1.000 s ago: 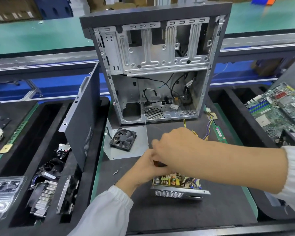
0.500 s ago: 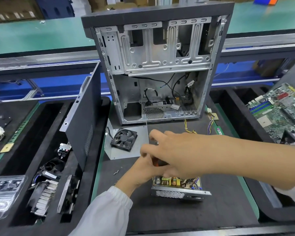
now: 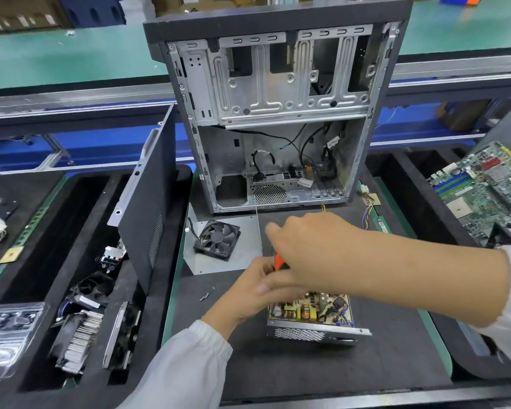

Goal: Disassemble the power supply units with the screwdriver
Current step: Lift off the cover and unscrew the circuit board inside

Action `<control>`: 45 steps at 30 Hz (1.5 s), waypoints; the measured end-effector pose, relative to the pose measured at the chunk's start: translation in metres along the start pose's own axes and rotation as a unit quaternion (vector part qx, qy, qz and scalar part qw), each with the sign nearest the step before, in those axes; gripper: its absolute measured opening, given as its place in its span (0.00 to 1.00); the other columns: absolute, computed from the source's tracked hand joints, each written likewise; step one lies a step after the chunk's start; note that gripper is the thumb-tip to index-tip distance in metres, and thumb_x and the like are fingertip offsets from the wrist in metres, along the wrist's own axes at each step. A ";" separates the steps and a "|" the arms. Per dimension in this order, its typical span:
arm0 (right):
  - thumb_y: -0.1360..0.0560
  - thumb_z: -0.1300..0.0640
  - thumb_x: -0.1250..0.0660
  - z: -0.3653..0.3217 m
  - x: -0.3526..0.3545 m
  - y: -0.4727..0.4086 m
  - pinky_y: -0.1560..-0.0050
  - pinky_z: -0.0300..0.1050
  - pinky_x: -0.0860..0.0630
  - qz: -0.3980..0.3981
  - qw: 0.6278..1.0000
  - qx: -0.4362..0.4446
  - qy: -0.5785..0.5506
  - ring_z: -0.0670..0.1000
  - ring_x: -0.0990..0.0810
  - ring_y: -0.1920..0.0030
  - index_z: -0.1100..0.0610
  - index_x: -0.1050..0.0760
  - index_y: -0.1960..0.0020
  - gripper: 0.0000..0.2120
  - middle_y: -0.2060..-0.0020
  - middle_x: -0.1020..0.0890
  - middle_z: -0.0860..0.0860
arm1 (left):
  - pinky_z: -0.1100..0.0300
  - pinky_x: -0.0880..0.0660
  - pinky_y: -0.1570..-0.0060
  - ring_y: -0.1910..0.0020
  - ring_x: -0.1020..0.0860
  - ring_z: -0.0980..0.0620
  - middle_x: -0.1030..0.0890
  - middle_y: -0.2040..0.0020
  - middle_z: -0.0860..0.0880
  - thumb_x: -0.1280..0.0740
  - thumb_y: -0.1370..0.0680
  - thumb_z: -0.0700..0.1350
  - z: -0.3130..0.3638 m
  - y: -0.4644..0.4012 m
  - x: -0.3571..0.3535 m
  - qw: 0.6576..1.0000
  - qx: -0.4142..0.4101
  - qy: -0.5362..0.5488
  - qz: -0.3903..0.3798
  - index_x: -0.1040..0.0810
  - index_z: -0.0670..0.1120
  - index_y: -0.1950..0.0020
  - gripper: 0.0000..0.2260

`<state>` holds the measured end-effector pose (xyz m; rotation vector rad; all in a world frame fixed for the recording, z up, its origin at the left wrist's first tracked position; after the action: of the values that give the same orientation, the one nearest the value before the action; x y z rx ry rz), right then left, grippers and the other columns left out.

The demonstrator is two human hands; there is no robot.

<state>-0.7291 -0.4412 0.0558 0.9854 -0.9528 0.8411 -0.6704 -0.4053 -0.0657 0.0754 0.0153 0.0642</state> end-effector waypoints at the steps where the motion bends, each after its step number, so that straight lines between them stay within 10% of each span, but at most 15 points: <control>1: 0.19 0.47 0.41 -0.003 -0.003 -0.004 0.67 0.44 0.32 0.003 1.000 0.005 0.030 0.58 0.21 0.52 0.56 0.30 0.41 0.14 0.58 0.27 0.54 | 0.60 0.23 0.55 0.58 0.20 0.58 0.18 0.61 0.54 0.27 0.30 0.36 0.000 0.000 0.002 1.000 -0.002 -0.008 0.001 0.15 0.55 0.58 0.12; 5: 0.22 0.54 0.37 -0.005 -0.008 0.002 0.70 0.43 0.39 -0.073 0.990 0.082 -0.085 0.54 0.29 0.56 0.50 0.37 0.38 0.15 0.51 0.34 0.52 | 0.69 0.24 0.56 0.57 0.19 0.65 0.16 0.59 0.61 0.27 0.30 0.29 -0.007 0.002 0.008 1.000 0.006 -0.004 -0.002 0.20 0.54 0.53 0.19; 9: 0.29 0.35 0.34 0.000 -0.002 -0.004 0.70 0.45 0.34 -0.057 0.990 0.051 -0.118 0.52 0.29 0.64 0.52 0.37 0.38 0.29 0.57 0.32 0.51 | 0.64 0.21 0.56 0.57 0.19 0.56 0.17 0.61 0.51 0.27 0.30 0.33 -0.006 0.001 0.010 1.000 0.000 -0.021 0.005 0.20 0.46 0.55 0.10; 14: 0.21 0.53 0.38 -0.008 -0.013 -0.019 0.76 0.42 0.44 -0.020 0.999 0.022 -0.026 0.50 0.29 0.69 0.55 0.29 0.48 0.06 0.65 0.33 0.49 | 0.64 0.25 0.58 0.61 0.21 0.58 0.18 0.65 0.57 0.27 0.30 0.33 -0.003 0.001 0.005 1.000 0.008 0.000 -0.026 0.16 0.57 0.61 0.16; 22: 0.21 0.51 0.39 0.006 -0.005 -0.009 0.61 0.52 0.26 -0.002 0.988 0.032 -0.150 0.57 0.24 0.56 0.53 0.36 0.50 0.08 0.57 0.31 0.51 | 0.56 0.26 0.38 0.42 0.21 0.48 0.19 0.47 0.48 0.29 0.26 0.36 -0.033 0.029 0.045 0.999 0.017 -0.021 0.020 0.23 0.41 0.42 0.13; 45: 0.22 0.46 0.39 0.052 0.011 -0.015 0.59 0.48 0.26 0.055 0.967 -0.017 -0.248 0.44 0.27 0.63 0.49 0.29 0.51 0.07 0.63 0.28 0.43 | 0.62 0.23 0.65 0.68 0.21 0.51 0.18 0.64 0.43 0.36 0.22 0.30 -0.091 0.044 0.057 0.965 0.094 0.027 0.245 0.18 0.38 0.54 0.08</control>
<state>-0.7255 -0.4927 0.0742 1.1465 -1.4556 0.6744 -0.6179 -0.3513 -0.1539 0.2674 0.0566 0.5601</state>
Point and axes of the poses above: each hand's wrist, its own y-axis away from the middle knuckle, its own x-axis out of the back of the hand, z = x × y, the point moved 5 cm from there along -y, towards the middle knuckle
